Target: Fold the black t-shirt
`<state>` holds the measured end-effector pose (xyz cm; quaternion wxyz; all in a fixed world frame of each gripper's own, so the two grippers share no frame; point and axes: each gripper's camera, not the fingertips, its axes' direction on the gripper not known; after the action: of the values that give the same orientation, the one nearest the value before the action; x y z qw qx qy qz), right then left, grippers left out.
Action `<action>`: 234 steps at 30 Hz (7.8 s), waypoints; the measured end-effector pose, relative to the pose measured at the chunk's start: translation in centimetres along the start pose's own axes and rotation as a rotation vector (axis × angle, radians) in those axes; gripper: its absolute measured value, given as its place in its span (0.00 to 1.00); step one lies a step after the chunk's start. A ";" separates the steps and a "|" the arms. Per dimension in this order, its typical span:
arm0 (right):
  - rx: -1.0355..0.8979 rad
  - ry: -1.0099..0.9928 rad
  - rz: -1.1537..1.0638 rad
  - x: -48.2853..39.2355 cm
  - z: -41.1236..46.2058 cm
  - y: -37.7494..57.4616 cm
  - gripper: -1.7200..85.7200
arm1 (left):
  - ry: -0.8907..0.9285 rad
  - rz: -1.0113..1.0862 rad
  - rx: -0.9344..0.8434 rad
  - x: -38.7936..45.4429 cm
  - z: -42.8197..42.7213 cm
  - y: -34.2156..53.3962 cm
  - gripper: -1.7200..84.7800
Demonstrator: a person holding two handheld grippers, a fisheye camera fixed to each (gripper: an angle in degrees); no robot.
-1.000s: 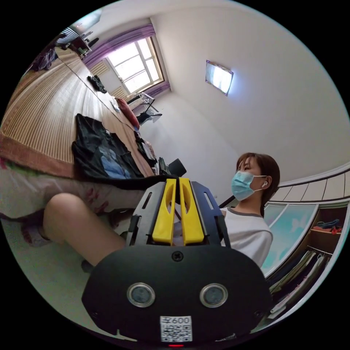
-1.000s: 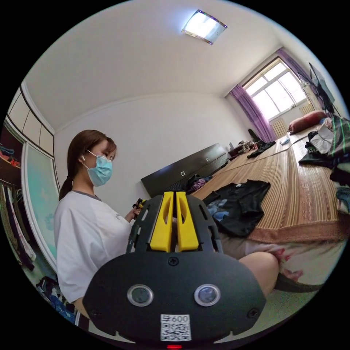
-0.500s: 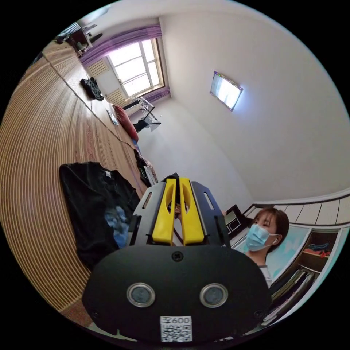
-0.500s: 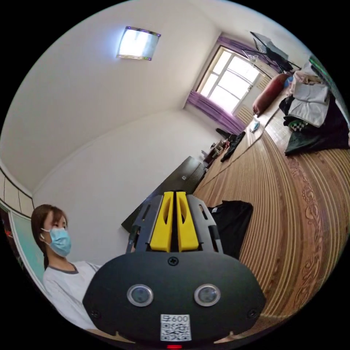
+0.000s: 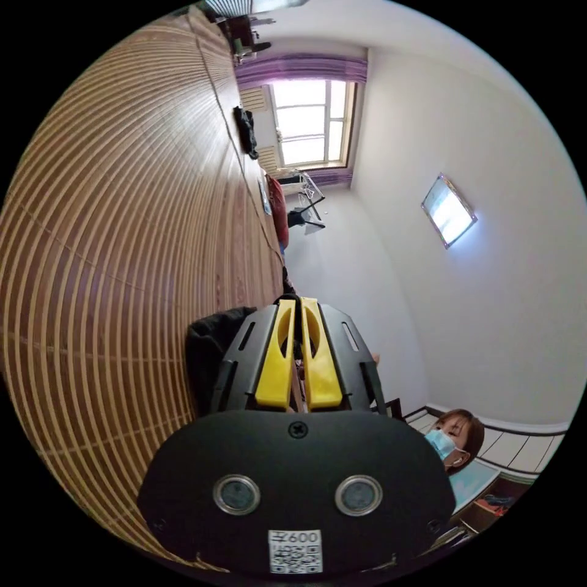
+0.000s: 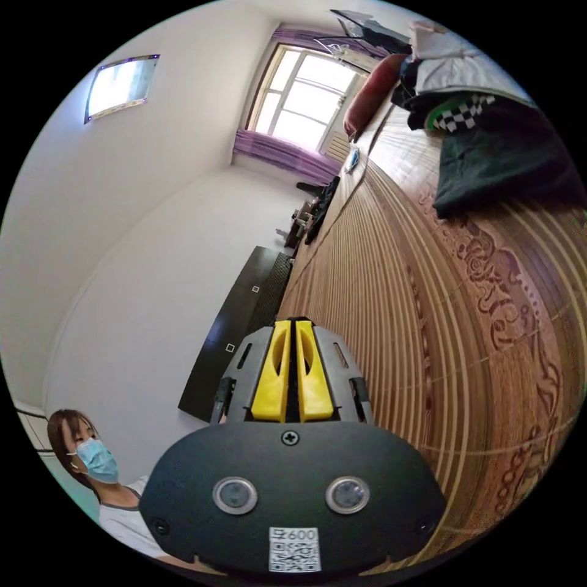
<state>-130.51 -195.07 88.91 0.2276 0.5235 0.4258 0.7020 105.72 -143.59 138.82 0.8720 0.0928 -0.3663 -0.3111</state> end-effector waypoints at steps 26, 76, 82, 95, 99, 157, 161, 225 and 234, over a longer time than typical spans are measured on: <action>0.076 0.008 0.123 16.8 15.3 -22.9 0.02 | 0.100 -0.225 0.236 -14.6 -9.5 -14.7 0.08; -0.739 0.237 -1.052 56.9 54.4 15.1 0.02 | -0.589 0.579 -0.450 -8.2 -15.8 28.7 0.05; -0.724 0.540 -1.469 64.4 32.0 20.6 0.06 | -0.615 0.571 -0.408 -9.8 -19.2 29.3 0.04; -0.967 1.140 -1.650 85.0 9.2 14.6 0.11 | -0.688 0.492 -0.547 -14.3 -22.5 28.6 0.03; -1.079 1.224 -1.803 90.9 8.0 13.1 0.07 | -0.722 0.466 -0.564 -16.5 -23.0 28.9 0.03; -0.432 0.433 -1.719 116.5 -20.5 -29.2 0.12 | -1.712 1.953 -1.000 -48.7 -10.6 88.7 0.10; -0.482 0.393 -1.736 120.4 -17.0 -30.8 0.12 | -1.717 1.963 -0.972 -48.2 -12.0 88.8 0.06; -0.415 0.706 -1.994 155.0 -6.0 -35.5 0.01 | -0.512 0.658 -0.308 6.8 -38.4 42.8 0.06; -0.246 0.618 -1.912 148.5 -4.8 -34.0 0.07 | -0.091 0.457 -0.114 7.4 -40.7 37.8 0.03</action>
<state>-191.01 -65.00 140.43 0.6266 -0.2688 0.6316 0.3690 156.05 -120.94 128.79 0.9062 -0.0559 -0.3986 -0.1299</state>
